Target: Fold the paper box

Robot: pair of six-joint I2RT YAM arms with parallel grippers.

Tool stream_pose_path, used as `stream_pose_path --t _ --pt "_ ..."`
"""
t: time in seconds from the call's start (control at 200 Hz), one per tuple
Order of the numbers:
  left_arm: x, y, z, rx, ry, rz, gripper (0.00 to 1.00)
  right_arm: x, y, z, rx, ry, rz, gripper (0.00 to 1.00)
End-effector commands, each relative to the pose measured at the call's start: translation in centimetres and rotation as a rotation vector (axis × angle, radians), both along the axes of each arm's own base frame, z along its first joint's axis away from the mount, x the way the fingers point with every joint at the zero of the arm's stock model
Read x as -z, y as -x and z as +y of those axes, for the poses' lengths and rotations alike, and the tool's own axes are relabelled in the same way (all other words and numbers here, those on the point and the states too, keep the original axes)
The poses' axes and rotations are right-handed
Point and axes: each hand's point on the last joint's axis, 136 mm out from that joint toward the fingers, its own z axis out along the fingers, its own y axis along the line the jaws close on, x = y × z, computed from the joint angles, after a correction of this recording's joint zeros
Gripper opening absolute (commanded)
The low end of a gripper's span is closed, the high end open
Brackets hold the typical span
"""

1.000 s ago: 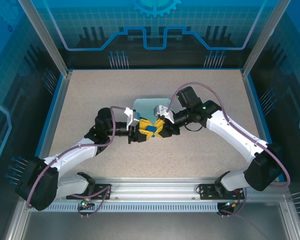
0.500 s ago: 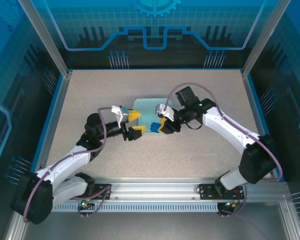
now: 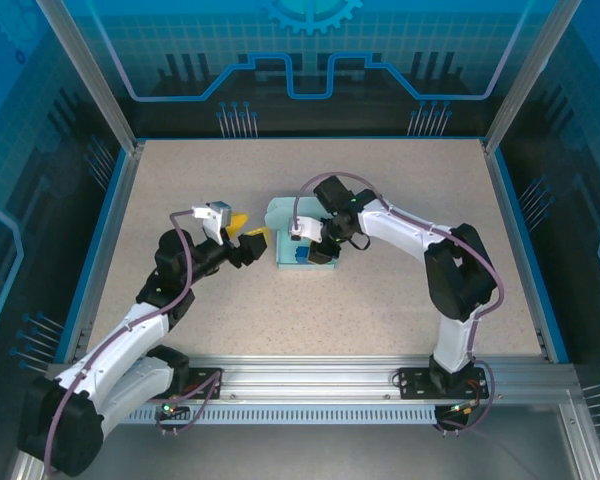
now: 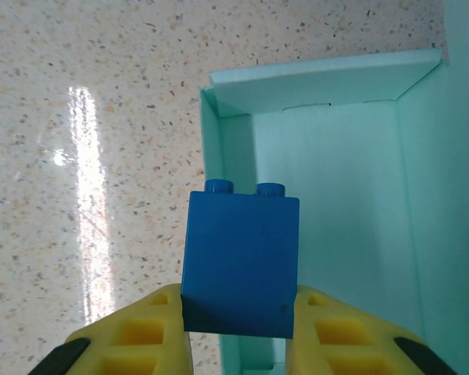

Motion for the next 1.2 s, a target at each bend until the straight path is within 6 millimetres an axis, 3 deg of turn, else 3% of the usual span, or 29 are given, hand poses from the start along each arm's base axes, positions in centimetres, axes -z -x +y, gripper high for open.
stream_pose_path --t 0.0,0.4,0.53,0.87,1.191 --pt "-0.9 -0.1 0.6 -0.033 0.026 0.006 0.8 0.2 -1.3 0.6 -0.028 0.03 -0.078 0.22" --pt "-0.2 0.0 1.3 -0.07 0.004 0.022 0.8 2.6 -3.3 0.6 -0.031 0.091 -0.145 0.23" --pt "-0.2 -0.1 1.2 -0.068 -0.006 0.021 0.8 3.0 -3.4 0.4 -0.024 0.098 -0.144 0.3" --pt "0.2 -0.1 1.3 -0.073 -0.001 0.052 0.8 2.7 -3.4 0.0 -0.003 0.119 -0.172 0.4" --pt "0.6 0.0 1.3 -0.07 -0.008 0.075 0.8 2.7 -3.6 -0.3 0.014 0.131 -0.178 0.42"
